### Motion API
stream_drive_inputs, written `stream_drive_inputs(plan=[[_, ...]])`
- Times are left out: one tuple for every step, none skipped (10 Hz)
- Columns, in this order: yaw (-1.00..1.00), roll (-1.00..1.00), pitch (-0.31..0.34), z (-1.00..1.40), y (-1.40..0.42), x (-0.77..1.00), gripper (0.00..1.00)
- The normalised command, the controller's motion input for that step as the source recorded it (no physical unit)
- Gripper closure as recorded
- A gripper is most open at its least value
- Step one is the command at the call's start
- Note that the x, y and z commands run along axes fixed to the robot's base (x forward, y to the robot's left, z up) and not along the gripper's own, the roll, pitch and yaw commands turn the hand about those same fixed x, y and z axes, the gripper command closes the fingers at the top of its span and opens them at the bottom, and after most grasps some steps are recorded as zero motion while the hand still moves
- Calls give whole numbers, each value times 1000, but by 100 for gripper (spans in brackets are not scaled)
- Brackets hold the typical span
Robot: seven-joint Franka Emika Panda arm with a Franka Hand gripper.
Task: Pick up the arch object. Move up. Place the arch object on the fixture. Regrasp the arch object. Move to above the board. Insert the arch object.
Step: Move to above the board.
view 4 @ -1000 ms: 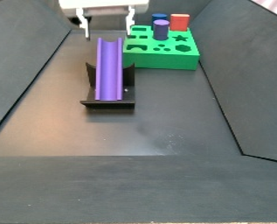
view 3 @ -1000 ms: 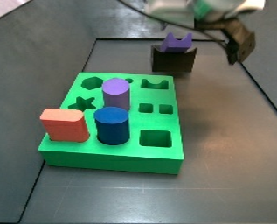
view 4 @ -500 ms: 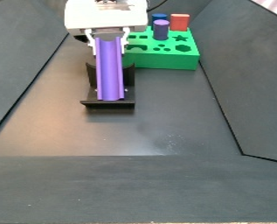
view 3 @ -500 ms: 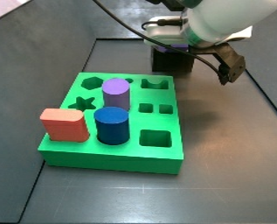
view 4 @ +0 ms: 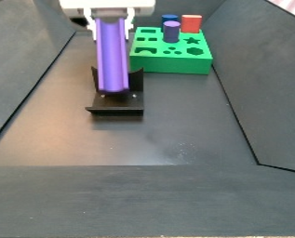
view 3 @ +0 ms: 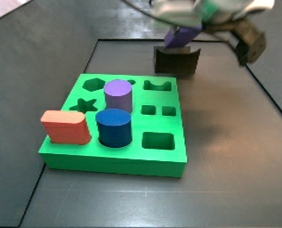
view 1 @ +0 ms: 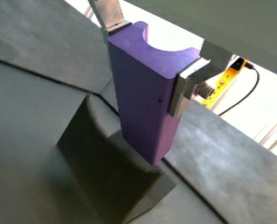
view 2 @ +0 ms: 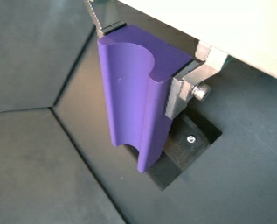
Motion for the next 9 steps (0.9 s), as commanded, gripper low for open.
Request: stream_drive_inputs(plan=[[29, -47, -42, 1000, -53, 72, 100], [14, -39, -32, 1000, -51, 68, 100], [-9, -25, -4, 1000, -49, 60, 100], [-18, -24, 18, 1000, -47, 54, 100], [-16, -30, 49, 1000, -43, 48, 100], [-14, -31, 64, 1000, -40, 45, 100], [-3, -26, 93, 1000, -41, 37, 100], [14, -24, 115, 935, -40, 35, 100], [28, -29, 132, 766, -29, 33, 100]])
